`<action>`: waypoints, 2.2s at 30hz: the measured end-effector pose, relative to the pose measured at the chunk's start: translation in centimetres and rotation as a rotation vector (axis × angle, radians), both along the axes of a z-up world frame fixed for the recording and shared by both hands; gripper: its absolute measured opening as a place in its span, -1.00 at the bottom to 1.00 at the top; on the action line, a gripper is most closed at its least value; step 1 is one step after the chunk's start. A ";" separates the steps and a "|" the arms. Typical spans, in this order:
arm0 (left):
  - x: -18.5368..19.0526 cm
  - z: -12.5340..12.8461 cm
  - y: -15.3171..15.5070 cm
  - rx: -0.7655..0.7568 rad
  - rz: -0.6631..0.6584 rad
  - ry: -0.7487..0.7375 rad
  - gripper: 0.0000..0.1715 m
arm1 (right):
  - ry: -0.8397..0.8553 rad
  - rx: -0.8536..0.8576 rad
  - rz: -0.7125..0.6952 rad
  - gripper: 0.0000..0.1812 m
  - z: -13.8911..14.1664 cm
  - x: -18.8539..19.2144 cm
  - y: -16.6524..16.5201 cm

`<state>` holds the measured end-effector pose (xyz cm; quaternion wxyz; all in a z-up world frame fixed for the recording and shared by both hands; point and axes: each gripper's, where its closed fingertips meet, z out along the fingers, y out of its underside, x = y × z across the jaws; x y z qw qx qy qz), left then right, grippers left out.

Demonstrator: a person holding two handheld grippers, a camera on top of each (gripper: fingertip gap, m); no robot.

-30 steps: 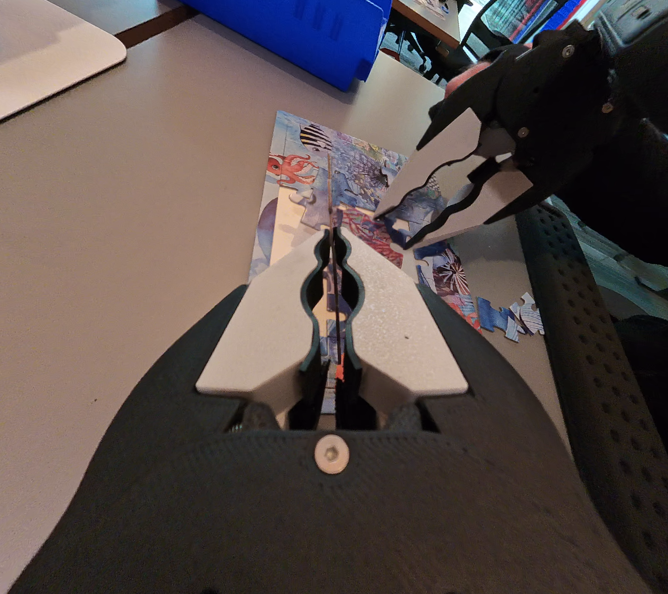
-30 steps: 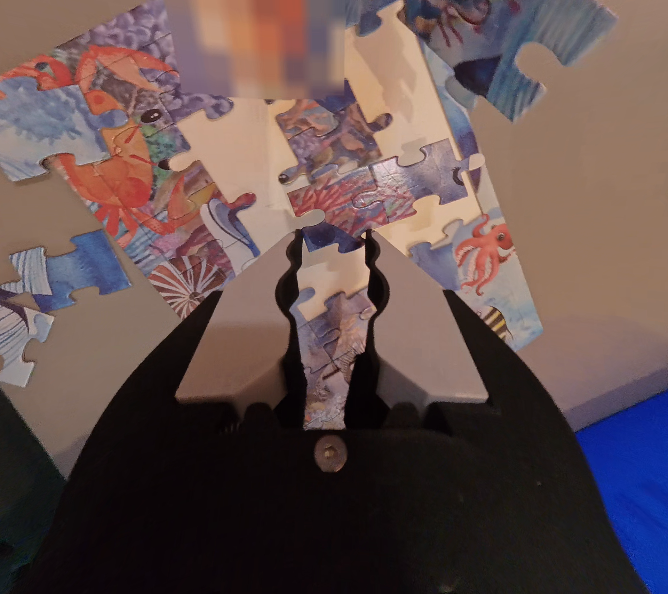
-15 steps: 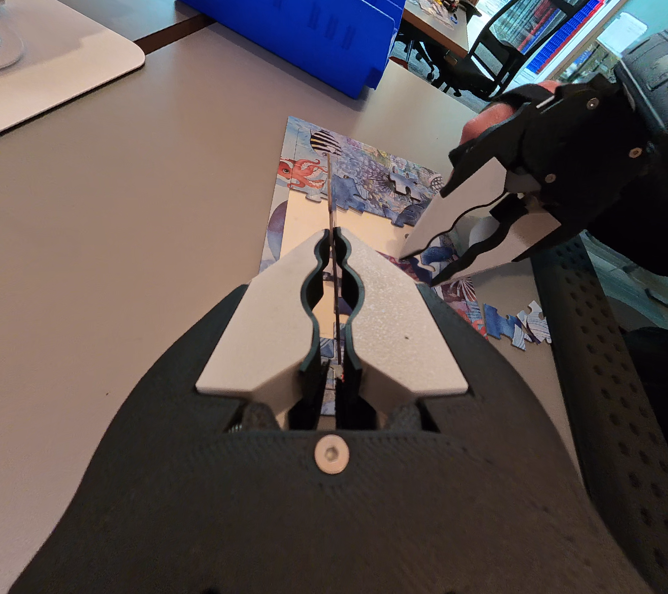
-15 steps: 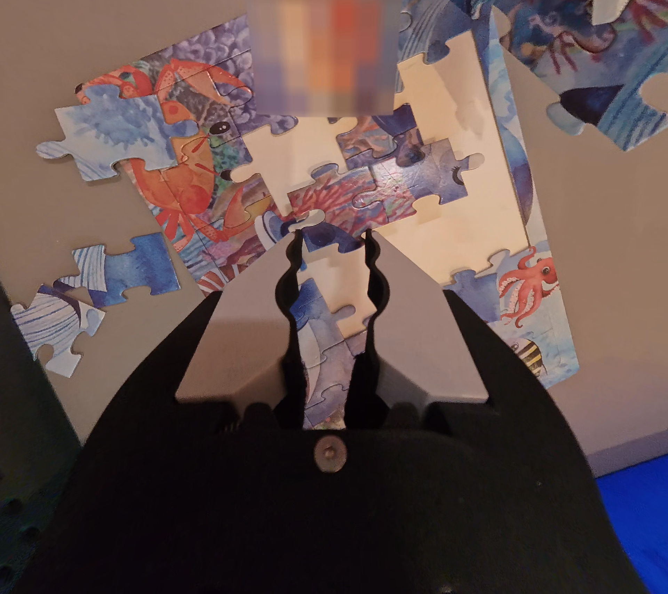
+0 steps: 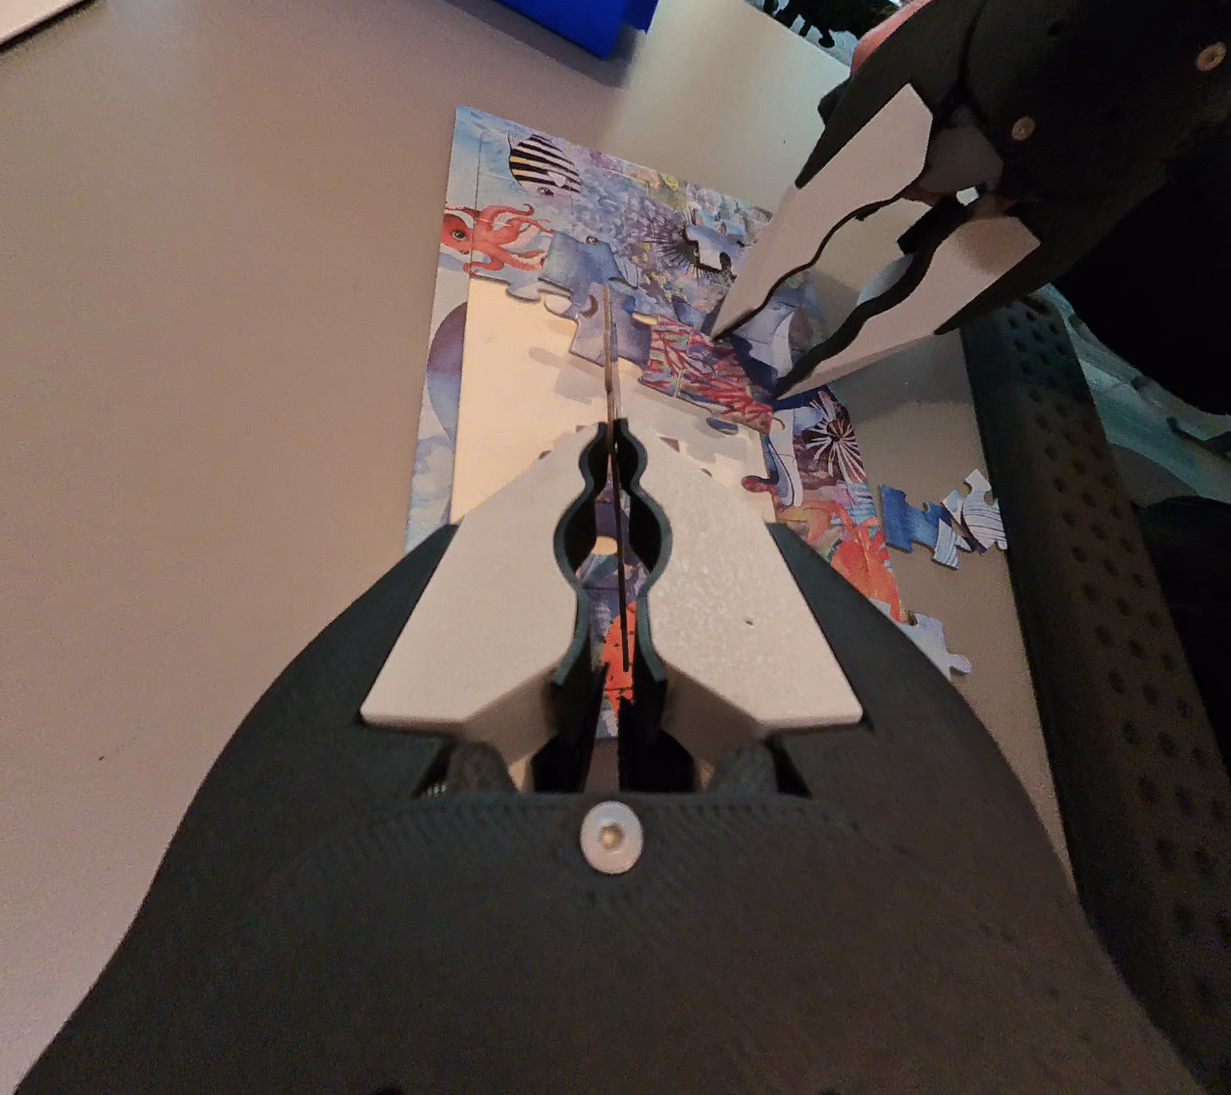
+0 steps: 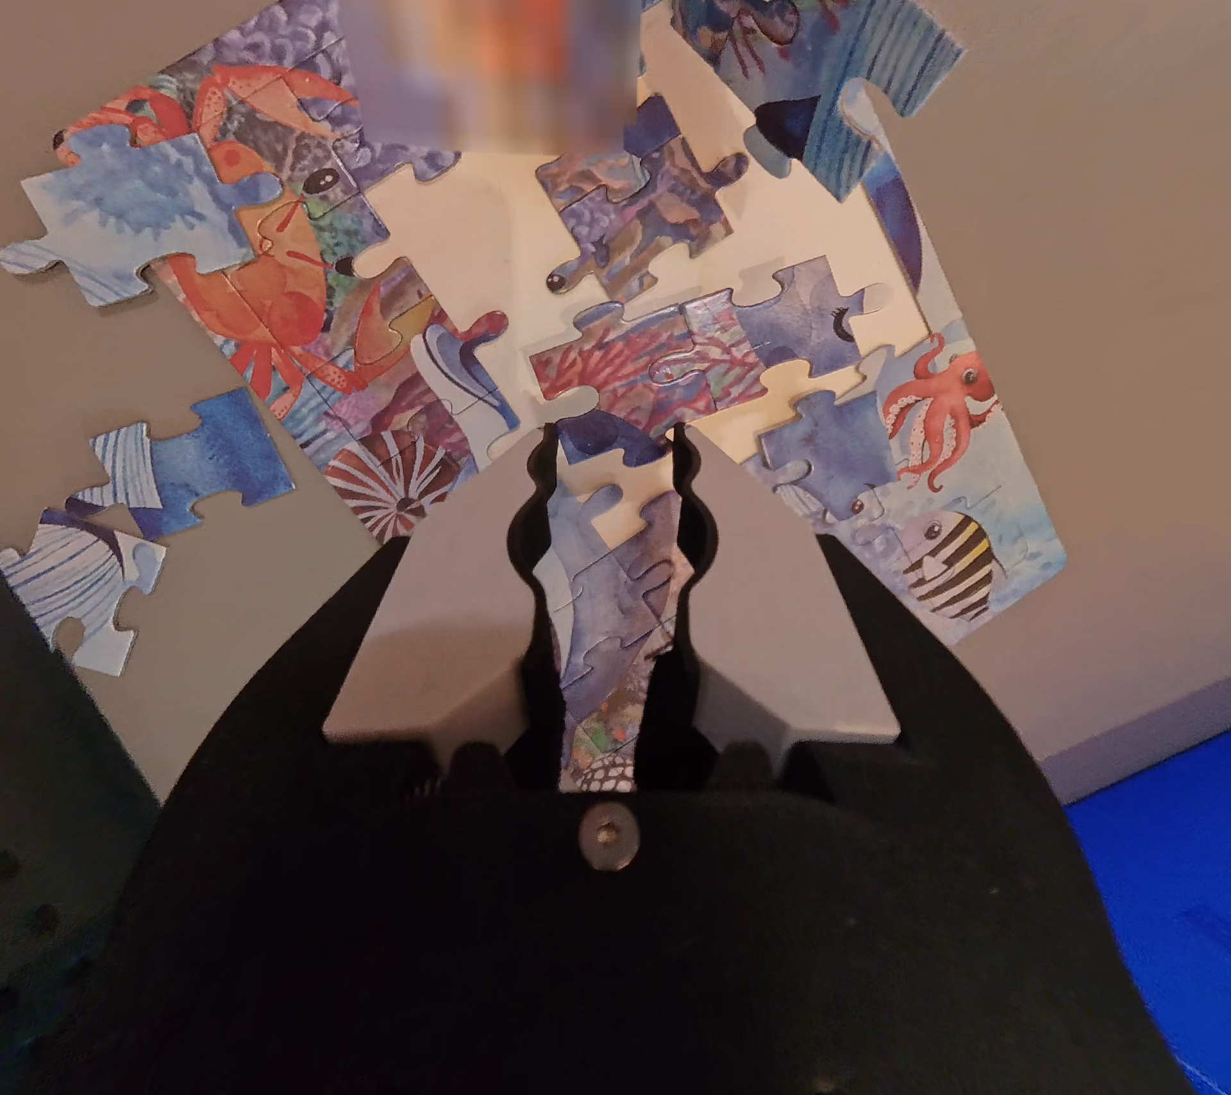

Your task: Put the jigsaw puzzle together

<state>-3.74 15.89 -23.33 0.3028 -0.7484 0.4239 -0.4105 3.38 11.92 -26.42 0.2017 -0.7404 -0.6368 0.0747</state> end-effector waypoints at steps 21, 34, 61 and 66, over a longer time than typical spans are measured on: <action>-0.8 0.2 0.3 0.025 0.024 0.024 -1.00 | 0.039 -0.065 -0.030 -0.44 -1.2 -3.8 0.6; -1.4 0.2 0.5 0.021 0.036 0.025 -1.00 | 0.139 -0.147 -0.060 -0.59 -2.2 -4.9 1.3; -1.4 -0.4 0.4 0.025 0.034 0.061 -1.00 | 0.161 -0.125 -0.069 -0.74 -2.1 -5.6 1.1; -1.4 -0.3 0.2 0.024 0.023 0.058 -1.00 | 0.152 -0.113 -0.065 -0.76 -2.1 -5.5 1.2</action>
